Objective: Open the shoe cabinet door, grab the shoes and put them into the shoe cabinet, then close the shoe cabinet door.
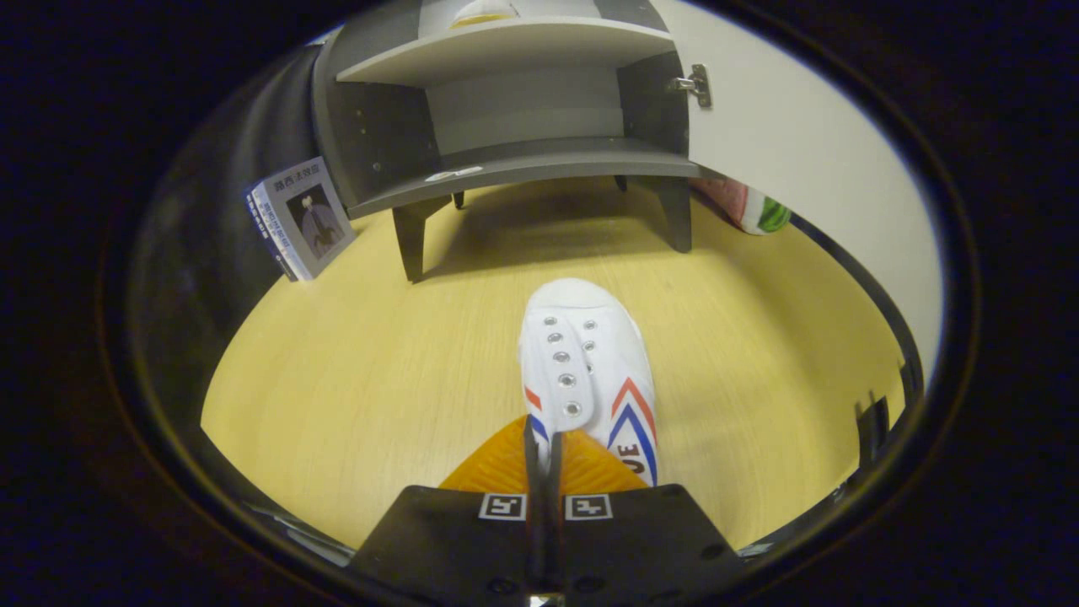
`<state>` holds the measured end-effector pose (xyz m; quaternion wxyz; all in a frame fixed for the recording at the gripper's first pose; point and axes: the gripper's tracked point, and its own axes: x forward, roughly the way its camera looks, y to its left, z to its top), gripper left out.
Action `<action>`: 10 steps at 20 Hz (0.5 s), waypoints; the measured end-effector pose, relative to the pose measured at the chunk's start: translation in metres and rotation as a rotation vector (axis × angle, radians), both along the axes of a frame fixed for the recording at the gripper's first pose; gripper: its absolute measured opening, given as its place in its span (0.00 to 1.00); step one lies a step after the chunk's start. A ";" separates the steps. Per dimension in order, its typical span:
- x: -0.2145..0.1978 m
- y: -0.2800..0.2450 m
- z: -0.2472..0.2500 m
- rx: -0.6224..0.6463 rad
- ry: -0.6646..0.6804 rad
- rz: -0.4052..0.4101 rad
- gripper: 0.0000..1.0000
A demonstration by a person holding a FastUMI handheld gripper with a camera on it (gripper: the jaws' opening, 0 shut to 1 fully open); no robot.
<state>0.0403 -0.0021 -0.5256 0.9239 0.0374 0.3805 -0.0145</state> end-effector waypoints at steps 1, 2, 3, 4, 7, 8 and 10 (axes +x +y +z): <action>0.002 0.001 0.001 0.000 -0.010 0.002 0.02; 0.002 0.001 0.002 0.004 -0.020 0.000 0.02; 0.002 0.001 0.006 0.007 -0.030 -0.003 0.02; 0.003 0.002 0.011 0.011 -0.044 -0.006 0.03; 0.014 0.001 0.031 0.012 -0.095 -0.009 0.02; 0.016 -0.001 0.037 0.009 -0.103 -0.010 0.02; 0.021 -0.002 0.045 0.018 -0.118 -0.009 0.02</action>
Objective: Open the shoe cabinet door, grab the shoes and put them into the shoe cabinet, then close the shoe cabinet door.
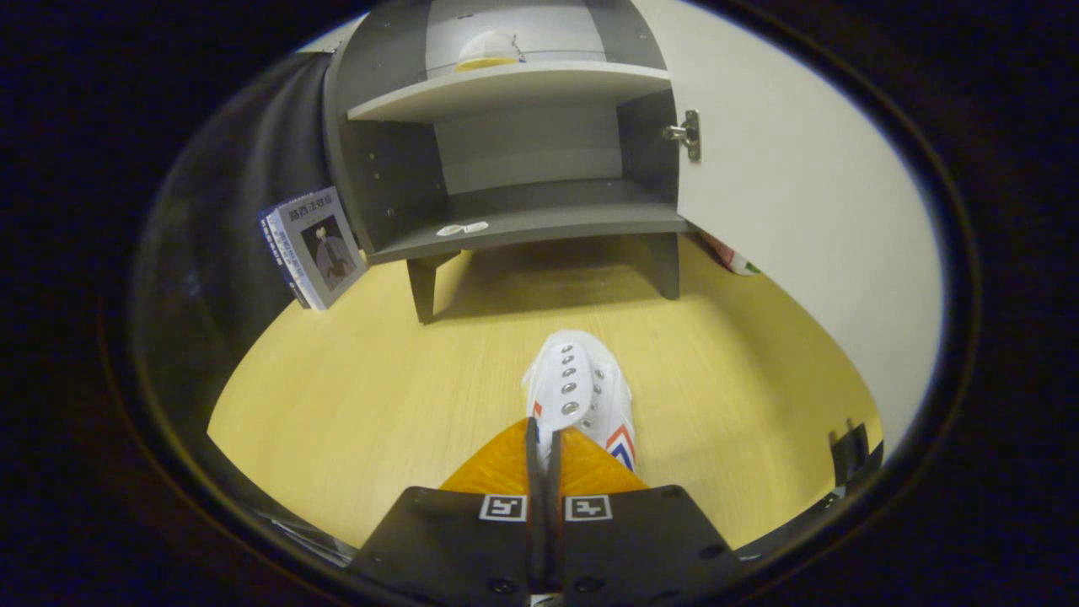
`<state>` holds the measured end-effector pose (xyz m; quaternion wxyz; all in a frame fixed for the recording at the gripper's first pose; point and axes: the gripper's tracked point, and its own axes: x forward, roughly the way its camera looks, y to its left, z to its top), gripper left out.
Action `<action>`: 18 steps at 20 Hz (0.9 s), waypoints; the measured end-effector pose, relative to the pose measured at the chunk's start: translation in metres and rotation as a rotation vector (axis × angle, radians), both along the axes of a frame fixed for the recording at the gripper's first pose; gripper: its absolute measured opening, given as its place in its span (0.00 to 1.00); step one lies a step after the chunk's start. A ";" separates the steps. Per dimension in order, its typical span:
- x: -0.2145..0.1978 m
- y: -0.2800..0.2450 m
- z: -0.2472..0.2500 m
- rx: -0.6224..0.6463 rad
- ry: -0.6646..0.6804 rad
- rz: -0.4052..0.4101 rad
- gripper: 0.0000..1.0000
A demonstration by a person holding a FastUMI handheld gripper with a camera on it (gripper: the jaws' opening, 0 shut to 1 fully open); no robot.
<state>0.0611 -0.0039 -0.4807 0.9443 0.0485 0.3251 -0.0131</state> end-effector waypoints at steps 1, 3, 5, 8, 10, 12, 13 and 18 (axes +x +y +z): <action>0.001 0.000 -0.001 0.018 -0.004 0.000 0.02; -0.007 0.005 -0.013 0.050 0.025 0.005 0.02; -0.009 0.005 -0.027 0.009 0.043 0.024 0.02; -0.010 0.009 -0.030 -0.002 0.054 0.040 0.02; -0.014 0.008 -0.034 -0.010 0.070 0.030 0.02; -0.013 0.007 -0.036 -0.028 0.078 0.021 0.03; -0.012 0.006 -0.036 -0.025 0.077 0.017 0.03; -0.011 0.008 -0.052 -0.029 0.112 -0.007 0.09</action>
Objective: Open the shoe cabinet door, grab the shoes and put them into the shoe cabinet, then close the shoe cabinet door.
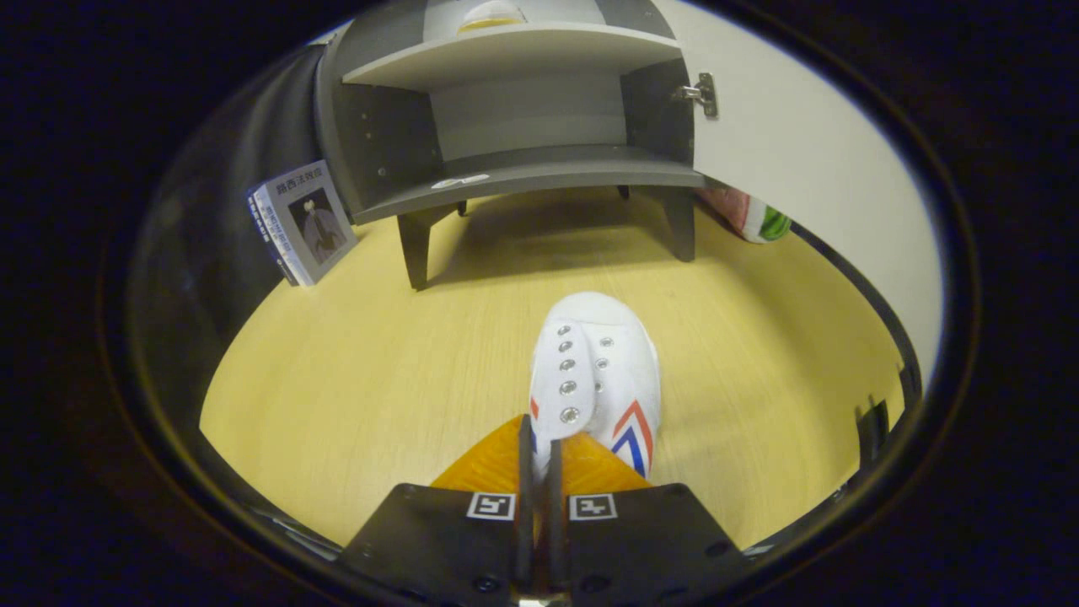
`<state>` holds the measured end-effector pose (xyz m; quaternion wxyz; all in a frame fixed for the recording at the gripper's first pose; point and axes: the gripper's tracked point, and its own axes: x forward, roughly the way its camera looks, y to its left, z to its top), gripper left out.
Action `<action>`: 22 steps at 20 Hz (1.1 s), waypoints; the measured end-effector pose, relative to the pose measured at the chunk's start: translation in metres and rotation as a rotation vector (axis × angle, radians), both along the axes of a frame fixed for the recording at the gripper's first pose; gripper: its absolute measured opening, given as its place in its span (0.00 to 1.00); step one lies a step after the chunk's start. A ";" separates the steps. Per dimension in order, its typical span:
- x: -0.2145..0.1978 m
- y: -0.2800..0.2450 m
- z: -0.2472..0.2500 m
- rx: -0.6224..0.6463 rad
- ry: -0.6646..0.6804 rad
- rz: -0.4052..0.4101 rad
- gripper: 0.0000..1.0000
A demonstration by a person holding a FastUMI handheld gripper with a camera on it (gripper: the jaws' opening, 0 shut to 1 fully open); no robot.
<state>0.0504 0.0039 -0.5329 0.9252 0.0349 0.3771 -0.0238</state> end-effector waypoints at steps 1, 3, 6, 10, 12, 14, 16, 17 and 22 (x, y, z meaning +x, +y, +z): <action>0.003 -0.001 0.002 -0.012 -0.020 -0.003 0.13; 0.005 0.002 -0.002 -0.019 -0.038 0.012 0.13; 0.004 0.001 0.003 -0.004 -0.042 0.006 0.03; 0.013 -0.003 0.033 0.021 -0.139 0.008 0.03; 0.016 -0.002 0.046 0.035 -0.180 0.023 0.03; 0.017 -0.005 0.058 0.049 -0.203 0.013 0.02; 0.022 -0.009 0.084 0.070 -0.250 -0.007 0.03; 0.024 -0.011 0.099 0.072 -0.261 -0.012 0.02; 0.031 -0.013 0.197 0.014 -0.346 -0.003 0.02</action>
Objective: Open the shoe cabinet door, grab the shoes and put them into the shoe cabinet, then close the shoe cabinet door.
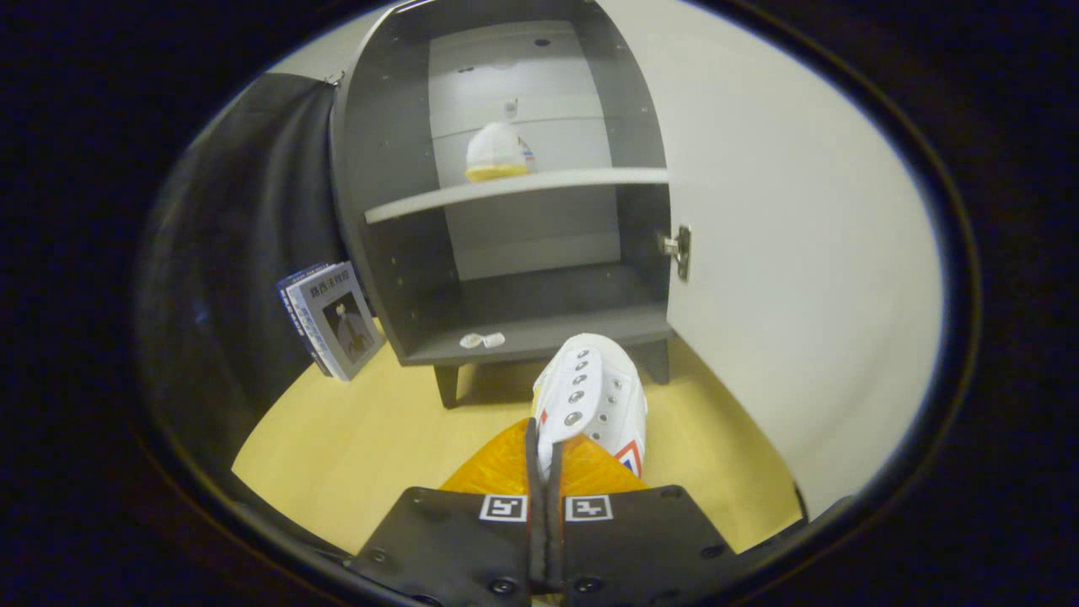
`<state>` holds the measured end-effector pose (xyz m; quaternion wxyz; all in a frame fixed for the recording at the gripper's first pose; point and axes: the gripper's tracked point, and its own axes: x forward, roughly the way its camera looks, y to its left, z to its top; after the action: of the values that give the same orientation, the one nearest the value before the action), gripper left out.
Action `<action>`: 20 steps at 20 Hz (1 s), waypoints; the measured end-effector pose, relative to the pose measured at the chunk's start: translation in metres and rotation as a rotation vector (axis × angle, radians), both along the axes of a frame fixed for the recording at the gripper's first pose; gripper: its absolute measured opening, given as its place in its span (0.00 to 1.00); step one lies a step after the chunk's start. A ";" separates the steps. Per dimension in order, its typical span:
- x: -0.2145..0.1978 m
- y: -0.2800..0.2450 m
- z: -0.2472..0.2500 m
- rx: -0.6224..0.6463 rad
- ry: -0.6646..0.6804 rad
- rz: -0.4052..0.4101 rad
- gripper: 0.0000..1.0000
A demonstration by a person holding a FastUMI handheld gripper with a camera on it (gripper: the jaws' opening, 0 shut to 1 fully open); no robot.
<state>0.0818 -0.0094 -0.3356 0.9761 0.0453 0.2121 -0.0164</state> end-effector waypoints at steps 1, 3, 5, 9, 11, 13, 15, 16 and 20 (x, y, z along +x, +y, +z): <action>0.002 0.000 0.023 -0.007 -0.019 -0.002 0.02; 0.006 0.002 0.066 -0.026 -0.059 -0.002 0.02; 0.016 0.003 0.106 -0.062 -0.089 0.010 0.02; 0.055 -0.011 0.157 -0.120 -0.115 0.010 0.02; 0.081 -0.016 0.168 -0.121 -0.119 0.015 0.02; 0.112 -0.022 0.170 -0.135 -0.111 0.035 0.02; 0.141 -0.026 0.169 -0.145 -0.093 0.058 0.02; 0.158 -0.027 0.166 -0.147 -0.085 0.070 0.02; 0.215 -0.034 0.158 -0.186 -0.049 0.106 0.02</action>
<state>0.2967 -0.0435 -0.1773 0.9804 -0.0562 0.1879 0.0168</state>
